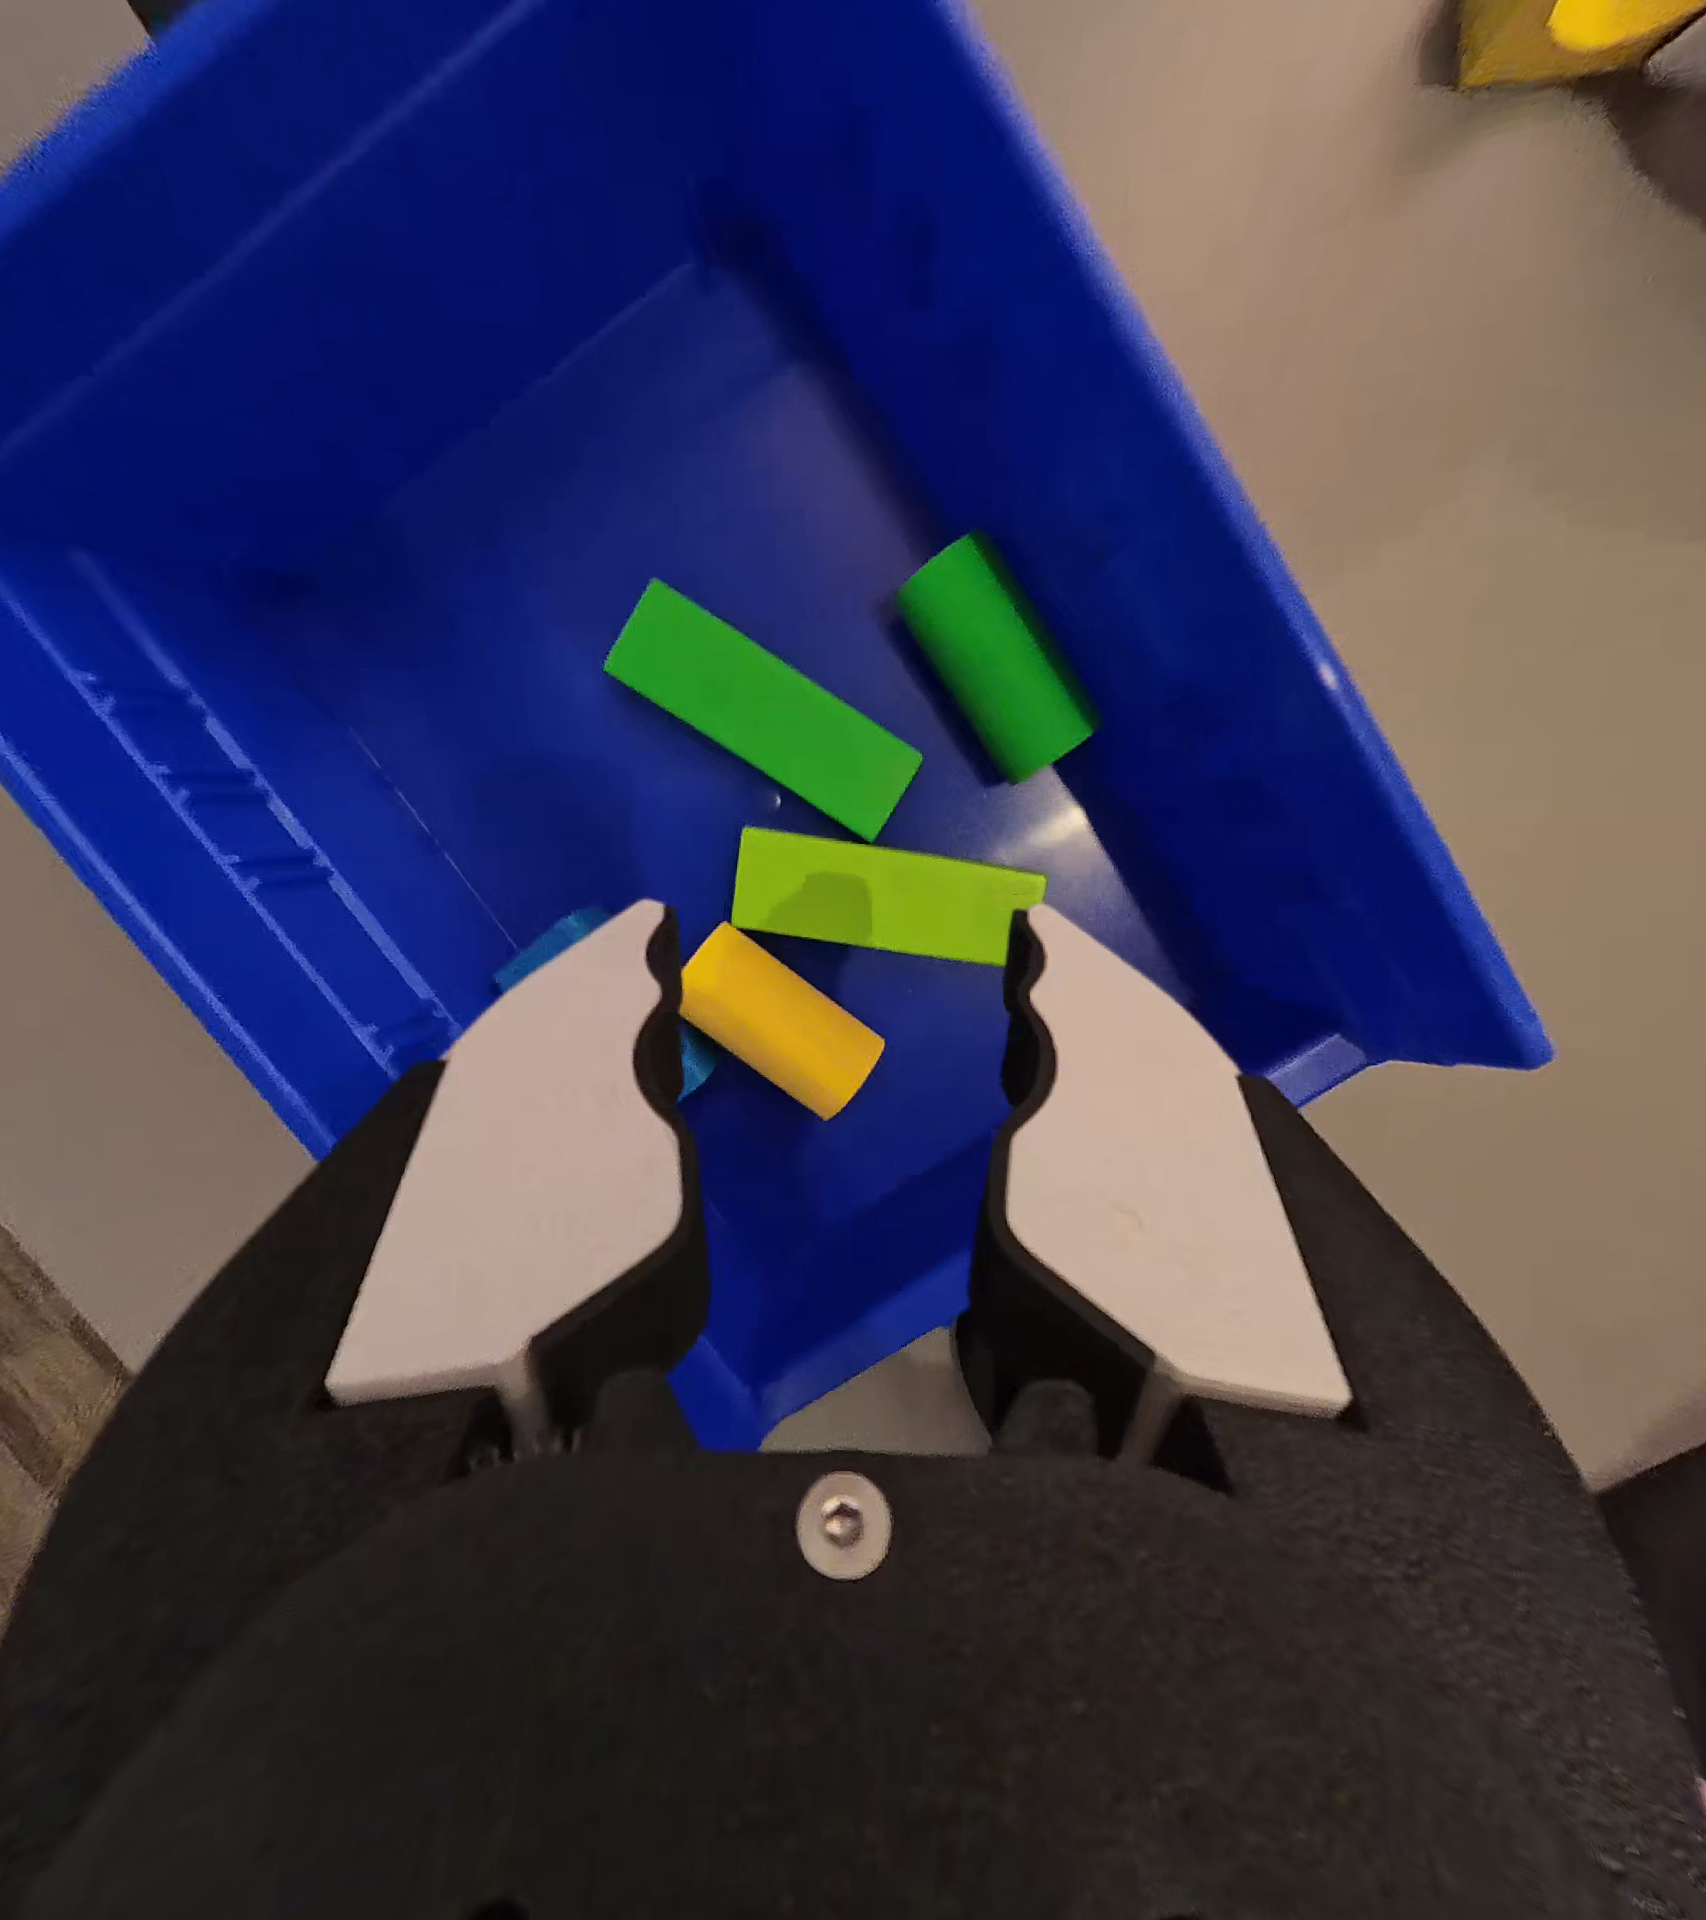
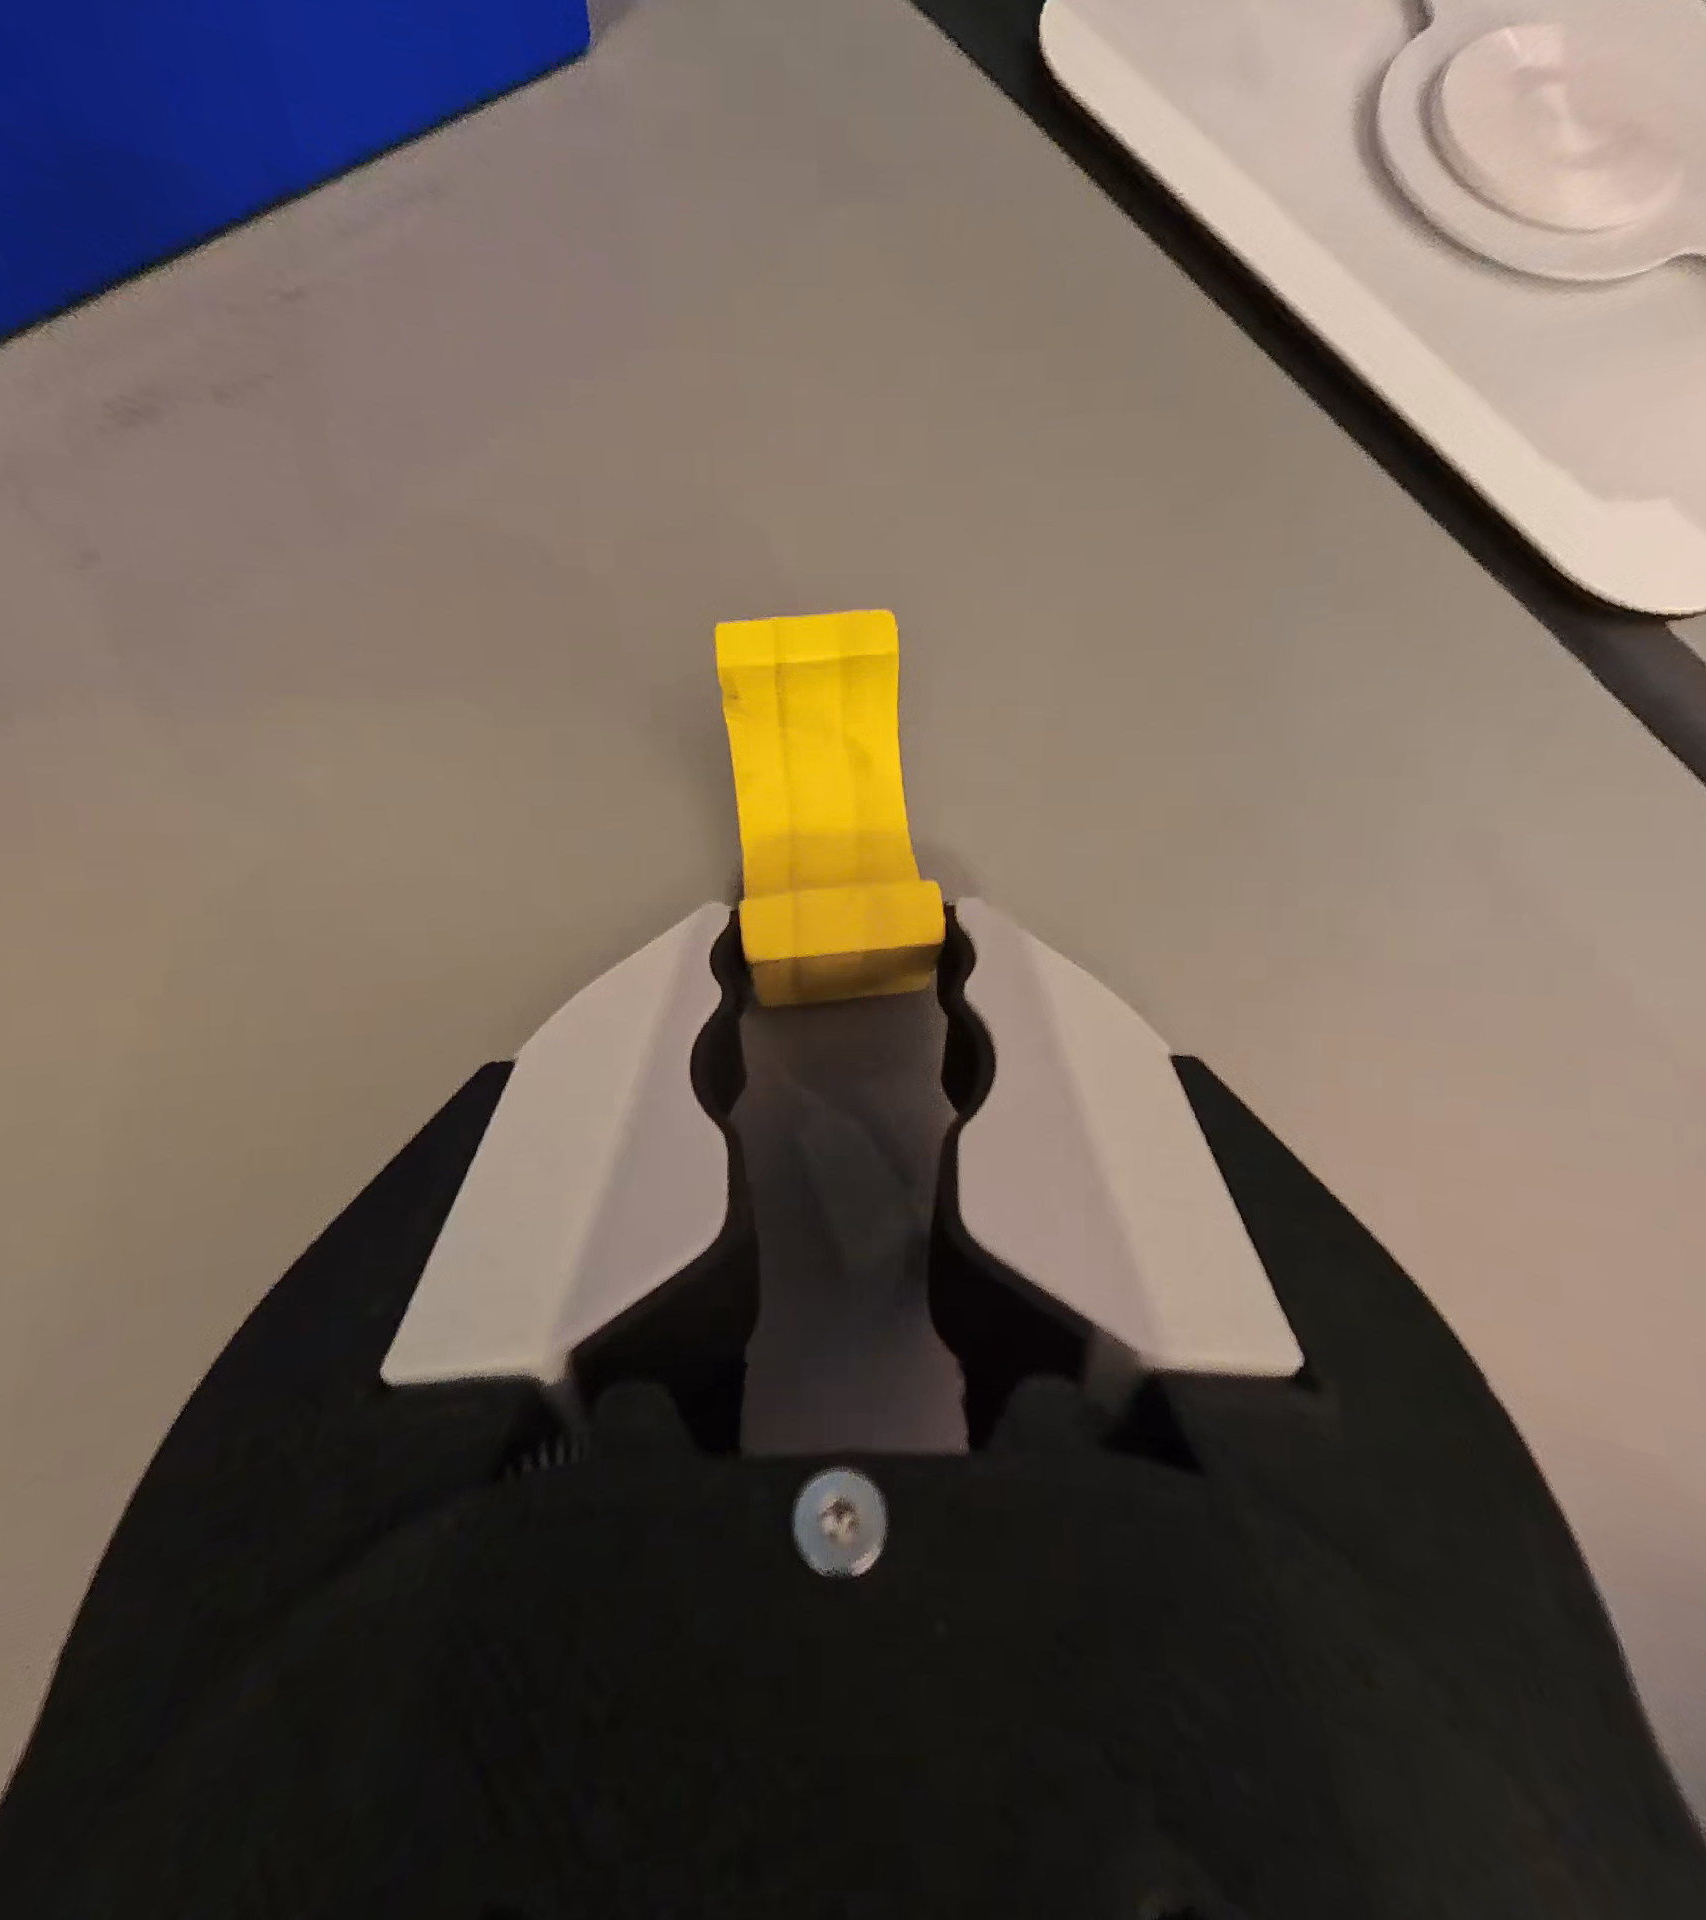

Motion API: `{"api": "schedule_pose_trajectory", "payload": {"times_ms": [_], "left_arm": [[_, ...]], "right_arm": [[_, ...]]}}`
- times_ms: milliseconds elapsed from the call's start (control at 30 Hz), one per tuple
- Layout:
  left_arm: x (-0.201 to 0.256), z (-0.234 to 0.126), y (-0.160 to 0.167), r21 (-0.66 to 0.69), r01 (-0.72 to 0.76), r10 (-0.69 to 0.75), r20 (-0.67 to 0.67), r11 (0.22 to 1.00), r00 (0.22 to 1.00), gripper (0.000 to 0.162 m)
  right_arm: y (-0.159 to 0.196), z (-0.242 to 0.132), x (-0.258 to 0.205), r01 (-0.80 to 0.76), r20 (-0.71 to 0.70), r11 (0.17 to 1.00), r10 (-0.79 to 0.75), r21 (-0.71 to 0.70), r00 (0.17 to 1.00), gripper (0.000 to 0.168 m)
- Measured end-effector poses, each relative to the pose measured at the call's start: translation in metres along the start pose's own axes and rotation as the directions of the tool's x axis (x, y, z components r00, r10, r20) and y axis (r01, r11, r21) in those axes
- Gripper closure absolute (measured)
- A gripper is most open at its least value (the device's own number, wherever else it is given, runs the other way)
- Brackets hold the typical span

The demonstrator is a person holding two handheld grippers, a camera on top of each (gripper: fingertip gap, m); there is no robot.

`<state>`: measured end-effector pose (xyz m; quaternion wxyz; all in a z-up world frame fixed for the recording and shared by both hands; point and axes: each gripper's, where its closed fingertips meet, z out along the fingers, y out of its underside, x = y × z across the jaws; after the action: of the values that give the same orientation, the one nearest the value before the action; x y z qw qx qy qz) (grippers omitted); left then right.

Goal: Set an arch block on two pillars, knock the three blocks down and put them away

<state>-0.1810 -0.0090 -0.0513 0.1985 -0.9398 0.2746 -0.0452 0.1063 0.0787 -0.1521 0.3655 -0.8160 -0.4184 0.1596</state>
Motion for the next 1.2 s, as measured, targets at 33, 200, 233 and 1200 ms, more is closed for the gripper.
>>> {"api": "schedule_pose_trajectory", "payload": {"times_ms": [33,200,233,1200], "left_arm": [[-0.002,0.004,0.003,-0.019,-0.003,0.003,0.004,1.000,1.000,0.101],[-0.009,0.028,0.010,-0.112,0.023,-0.021,0.019,0.993,1.000,0.104],[-0.007,0.033,0.011,-0.129,0.020,-0.020,0.003,0.991,1.000,0.104],[0.005,0.084,-0.009,-0.184,0.145,-0.142,0.029,0.972,0.989,0.111]], "right_arm": [[0.001,0.001,0.000,-0.001,0.001,1.000,0.001,-0.003,1.000,0.132],[-0.002,-0.001,0.001,0.003,-0.011,1.000,-0.002,0.006,1.000,0.124],[-0.004,-0.005,0.001,0.007,-0.013,1.000,-0.006,0.014,1.000,0.121],[-0.021,-0.053,0.011,0.066,-0.088,0.996,-0.061,0.057,0.994,0.118]]}}
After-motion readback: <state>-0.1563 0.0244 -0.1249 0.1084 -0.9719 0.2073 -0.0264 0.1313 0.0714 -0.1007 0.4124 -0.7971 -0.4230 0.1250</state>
